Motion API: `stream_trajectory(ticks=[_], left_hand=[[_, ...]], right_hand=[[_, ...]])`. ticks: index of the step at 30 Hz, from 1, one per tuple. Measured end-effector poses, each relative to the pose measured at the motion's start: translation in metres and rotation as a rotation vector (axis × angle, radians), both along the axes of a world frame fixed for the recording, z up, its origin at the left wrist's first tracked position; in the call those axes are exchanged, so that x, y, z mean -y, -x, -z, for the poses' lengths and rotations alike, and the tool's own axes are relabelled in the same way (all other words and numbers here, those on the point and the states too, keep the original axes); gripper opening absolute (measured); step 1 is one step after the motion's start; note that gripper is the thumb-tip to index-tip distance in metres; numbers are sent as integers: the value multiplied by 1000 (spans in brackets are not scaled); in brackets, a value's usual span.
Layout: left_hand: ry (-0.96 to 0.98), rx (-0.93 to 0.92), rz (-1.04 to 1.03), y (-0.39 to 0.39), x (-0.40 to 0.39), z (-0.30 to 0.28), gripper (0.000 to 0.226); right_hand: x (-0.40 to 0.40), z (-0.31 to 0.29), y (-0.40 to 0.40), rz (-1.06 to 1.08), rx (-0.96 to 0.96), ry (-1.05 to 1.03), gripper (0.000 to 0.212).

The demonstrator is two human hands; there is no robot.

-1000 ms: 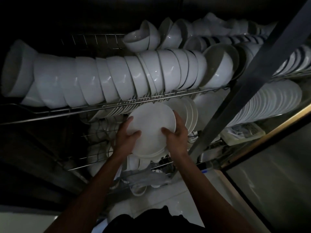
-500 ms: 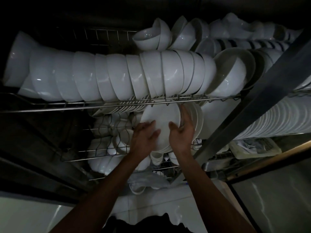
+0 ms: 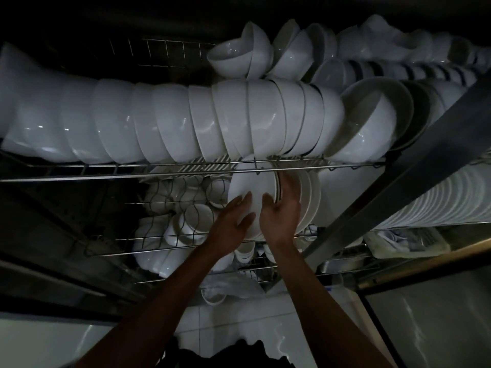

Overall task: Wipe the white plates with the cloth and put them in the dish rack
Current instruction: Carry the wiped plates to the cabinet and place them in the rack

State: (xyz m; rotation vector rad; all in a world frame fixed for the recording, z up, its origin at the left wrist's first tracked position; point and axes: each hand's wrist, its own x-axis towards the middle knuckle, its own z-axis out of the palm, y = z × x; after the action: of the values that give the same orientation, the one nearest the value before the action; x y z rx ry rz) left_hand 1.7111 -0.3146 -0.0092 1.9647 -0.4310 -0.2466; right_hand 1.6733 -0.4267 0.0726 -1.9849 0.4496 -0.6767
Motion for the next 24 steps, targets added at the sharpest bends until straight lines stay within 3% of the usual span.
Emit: stream_trajectory(ticks=[16,24], left_hand=[[-10,-18,-29,0,-12,6,56],[93,-56,-56,2,-12,2,55]], right_hand=[[-1,3,-1,-58,-106,200,74],[9,1,3,-132,-208,368,78]])
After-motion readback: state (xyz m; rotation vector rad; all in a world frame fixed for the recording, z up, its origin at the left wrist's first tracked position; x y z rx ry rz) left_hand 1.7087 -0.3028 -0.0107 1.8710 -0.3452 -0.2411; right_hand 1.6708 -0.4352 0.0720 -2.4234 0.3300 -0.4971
